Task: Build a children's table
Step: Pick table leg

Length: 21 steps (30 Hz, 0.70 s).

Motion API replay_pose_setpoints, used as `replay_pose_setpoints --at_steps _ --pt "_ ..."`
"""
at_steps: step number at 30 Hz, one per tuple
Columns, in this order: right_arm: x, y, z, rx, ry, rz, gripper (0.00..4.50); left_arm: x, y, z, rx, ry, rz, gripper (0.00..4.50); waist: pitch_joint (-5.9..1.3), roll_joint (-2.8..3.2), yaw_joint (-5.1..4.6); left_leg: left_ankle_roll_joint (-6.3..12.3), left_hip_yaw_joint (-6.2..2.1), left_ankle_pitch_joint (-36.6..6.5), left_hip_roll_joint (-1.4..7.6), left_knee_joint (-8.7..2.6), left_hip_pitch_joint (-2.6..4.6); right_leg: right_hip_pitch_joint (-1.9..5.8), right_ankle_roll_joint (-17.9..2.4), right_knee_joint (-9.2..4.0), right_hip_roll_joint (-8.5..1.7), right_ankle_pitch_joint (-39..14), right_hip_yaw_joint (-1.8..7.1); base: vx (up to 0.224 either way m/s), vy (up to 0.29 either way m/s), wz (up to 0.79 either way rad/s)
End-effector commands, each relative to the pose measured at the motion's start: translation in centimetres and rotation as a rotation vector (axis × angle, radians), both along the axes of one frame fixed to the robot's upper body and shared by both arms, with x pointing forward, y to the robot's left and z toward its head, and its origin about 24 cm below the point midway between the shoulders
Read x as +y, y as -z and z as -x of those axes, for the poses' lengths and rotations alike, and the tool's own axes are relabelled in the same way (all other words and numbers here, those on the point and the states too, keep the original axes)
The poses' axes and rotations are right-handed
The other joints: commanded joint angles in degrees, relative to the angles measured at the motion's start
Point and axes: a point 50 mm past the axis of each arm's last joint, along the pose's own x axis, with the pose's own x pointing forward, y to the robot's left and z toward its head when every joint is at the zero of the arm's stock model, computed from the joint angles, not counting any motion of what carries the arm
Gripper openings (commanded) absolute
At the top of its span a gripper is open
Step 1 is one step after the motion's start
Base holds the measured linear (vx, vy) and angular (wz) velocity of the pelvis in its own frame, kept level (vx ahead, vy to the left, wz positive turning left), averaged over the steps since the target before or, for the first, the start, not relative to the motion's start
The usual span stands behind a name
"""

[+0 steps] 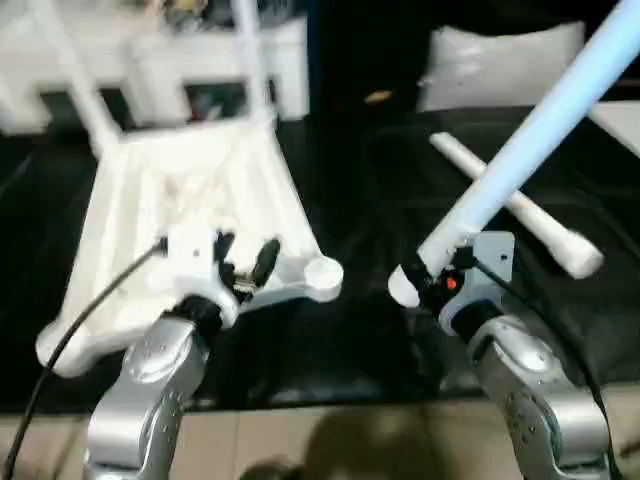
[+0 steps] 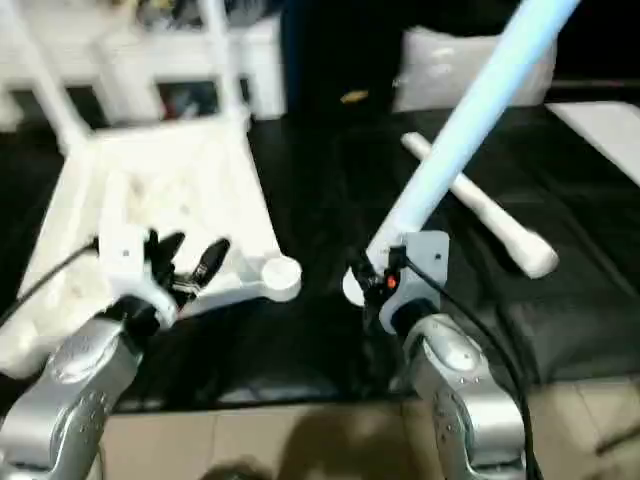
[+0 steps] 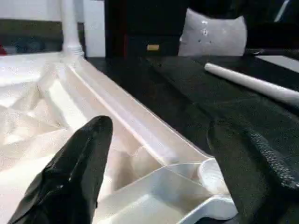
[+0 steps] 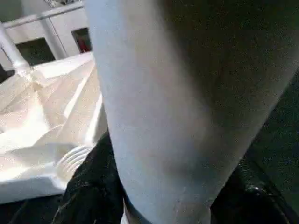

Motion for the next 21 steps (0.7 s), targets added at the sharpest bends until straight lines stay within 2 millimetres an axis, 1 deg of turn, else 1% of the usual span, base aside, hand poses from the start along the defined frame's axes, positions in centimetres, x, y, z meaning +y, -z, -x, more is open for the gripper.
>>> replay_pose_setpoints --at_steps 1,2,3,4,5,6,7,8,9,10,11,12,13,14,15,16,17,18,19,20,21 --pt "0.9 -0.6 0.0 -0.020 -0.050 -0.022 1.89 0.6 0.0 0.0 -0.001 -0.031 -0.019 3.66 -2.35 1.99 -2.08 12.26 -3.28 -24.92 2.75 -13.36 3.51 -0.39 -5.51 5.12 6.32 -8.92 -3.82 -0.129 0.257 0.19" --pt "0.9 -0.6 0.0 -0.020 -0.050 -0.022 1.89 0.6 0.0 0.0 -0.001 -0.031 -0.019 3.66 -2.16 1.93 -2.24 15.47 -3.43 -22.35 2.97 -13.60 3.90 -0.53 -5.18 5.07 6.11 -6.89 -3.92 -0.077 0.266 0.04" --pt "0.9 -0.6 0.0 -0.020 -0.050 -0.022 1.89 0.6 0.0 0.0 -0.001 -0.031 -0.019 3.66 -1.48 1.11 -2.13 18.77 -2.94 -19.99 3.84 -13.80 3.97 -0.40 -3.85 4.83 5.31 -5.53 -4.09 -0.077 0.266 0.04" --pt "0.9 -0.5 0.0 -0.020 -0.051 -0.022 1.89 0.6 0.0 0.0 -0.001 -0.032 -0.019 3.66 -1.60 0.91 -1.78 18.80 -2.71 -19.46 4.01 -14.14 4.12 0.23 -3.16 4.25 4.63 -5.62 -3.67 -0.066 0.179 -0.04" --pt "1.0 -0.6 0.0 -0.025 -0.062 -0.010 1.89 0.6 0.1 0.0 0.006 -0.041 -0.030 3.66 -2.06 -1.11 -0.81 14.38 -2.14 -20.63 3.91 -13.71 3.46 1.58 -1.82 1.33 2.02 -7.70 -1.07 -0.071 0.139 0.06" --pt "1.1 -0.7 0.0 -0.028 -0.070 0.000 1.89 0.6 0.2 0.0 0.011 -0.051 -0.039 3.66 -1.90 -3.15 2.45 5.42 -0.42 -19.33 2.90 -6.86 1.70 1.72 -5.22 -7.30 -7.65 -22.87 6.54 -0.071 0.139 0.06" --pt "1.1 -0.8 0.1 -0.035 -0.087 0.027 1.89 0.7 0.4 0.1 0.025 -0.094 -0.050 3.66 -2.79 -3.14 2.20 1.83 -2.13 -4.82 4.14 -2.42 -0.17 4.56 -10.52 -8.15 -10.56 -25.96 7.83 -0.035 0.162 0.05" --pt "1.0 -0.8 0.1 -0.036 -0.092 0.032 1.89 0.7 0.4 0.1 0.028 -0.111 -0.050 3.66 -1.83 -3.16 1.74 -0.40 -2.44 -3.29 4.72 -5.05 0.34 3.94 -11.26 -6.91 -6.75 -26.05 3.65 -0.004 0.179 -0.07" --pt "0.9 -0.9 0.0 -0.036 -0.092 0.032 1.89 0.7 0.4 0.1 0.028 -0.115 -0.050 3.66 -1.91 -0.84 0.24 -9.87 -6.56 -20.84 9.55 -12.58 1.67 1.91 -6.66 -1.27 3.32 -15.25 1.05 -0.004 0.179 -0.07" --pt "0.9 -0.9 0.0 -0.036 -0.092 0.032 1.89 0.8 0.4 0.1 0.028 -0.120 -0.049 3.66 -2.72 1.31 -0.08 -15.82 -9.60 -28.80 12.43 -16.20 2.30 0.62 -0.36 5.19 4.80 -6.92 0.32 -0.056 0.115 0.04" --pt "0.9 -0.9 0.0 -0.036 -0.092 0.032 1.89 0.8 0.4 0.1 0.028 -0.121 -0.048 3.66 -3.10 1.74 0.53 -15.29 -8.91 -26.76 12.61 -16.06 2.70 -0.76 1.10 6.32 5.33 -5.24 0.07 -0.058 0.031 0.14" --pt "0.8 -0.9 0.0 -0.033 -0.093 0.030 1.89 0.8 0.4 0.2 0.029 -0.132 -0.046 3.66 -3.32 1.46 0.49 -13.48 -8.09 -23.57 12.32 -15.59 2.45 -0.90 1.64 6.86 5.66 -3.88 -0.01 -0.058 0.031 0.14" --pt "0.6 -0.9 -0.1 -0.029 -0.099 0.041 1.89 1.1 0.6 0.4 0.037 -0.158 -0.055 3.66 -3.50 2.24 1.42 -9.09 -5.50 -17.92 8.91 -15.29 1.82 -0.47 -0.05 6.11 6.60 -2.94 -1.57 0.000 0.000 0.00" --pt "0.3 -0.9 -0.1 -0.027 -0.110 0.054 1.89 1.4 0.7 0.6 0.036 -0.168 -0.052 3.66 -3.60 1.89 1.47 -7.84 -4.91 -17.50 7.88 -14.88 1.96 -0.11 -0.45 5.09 6.68 -2.25 -1.77 0.000 0.000 0.00" --pt "0.1 -1.0 -0.2 -0.028 -0.121 0.062 1.89 1.5 0.5 0.8 0.022 -0.162 -0.041 3.66 -4.00 1.09 1.47 -5.52 -5.21 -16.67 6.56 -14.87 2.44 0.55 -0.65 3.07 6.03 -1.41 -1.15 0.000 0.000 0.00" --pt "0.1 -1.0 -0.2 -0.029 -0.123 0.060 1.89 1.4 0.4 1.0 0.011 -0.148 -0.037 3.66 -3.64 -0.79 2.28 -3.09 -4.03 -17.64 5.72 -14.59 1.07 1.66 -0.49 -0.03 3.92 0.43 0.68 -0.038 -0.082 -0.10" --pt "0.0 -1.1 -0.2 -0.029 -0.123 0.059 1.89 1.4 0.3 1.0 0.008 -0.144 -0.038 3.66 -4.20 -2.42 2.39 -2.01 -2.85 -17.32 4.03 -12.86 0.53 2.36 0.09 -3.27 1.80 1.65 2.20 -0.043 -0.153 -0.10" --pt "-0.1 -1.1 -0.2 -0.030 -0.125 0.065 1.89 1.0 0.2 1.2 -0.002 -0.112 -0.049 3.66 -3.54 -4.46 3.82 -0.15 0.13 -12.29 1.46 -9.49 -1.62 3.00 2.79 -7.04 -4.11 -8.48 5.28 -0.043 -0.153 -0.10" --pt "-0.1 -1.1 -0.2 -0.030 -0.125 0.067 1.89 0.9 0.2 1.2 -0.008 -0.108 -0.055 3.66 -4.13 -5.95 5.30 1.55 0.74 -2.99 2.11 -7.22 -1.71 3.45 5.07 -7.78 -5.40 -13.76 6.42 -0.043 -0.171 -0.09" --pt "-0.2 -1.0 -0.2 -0.030 -0.125 0.068 1.89 0.8 0.2 1.2 -0.008 -0.111 -0.058 3.66 -4.03 -5.50 5.93 1.89 0.89 -0.06 2.56 -7.84 -1.84 3.45 4.94 -7.39 -4.64 -13.87 6.06 -0.041 -0.131 -0.04" --pt "-0.2 -1.0 -0.2 -0.028 -0.126 0.069 1.89 0.7 0.3 1.3 -0.004 -0.115 -0.057 3.66 -3.97 -5.32 6.04 1.55 1.67 1.95 3.40 -9.76 -1.62 3.22 2.44 -6.65 -1.84 -11.29 4.37 -0.041 -0.131 -0.04"
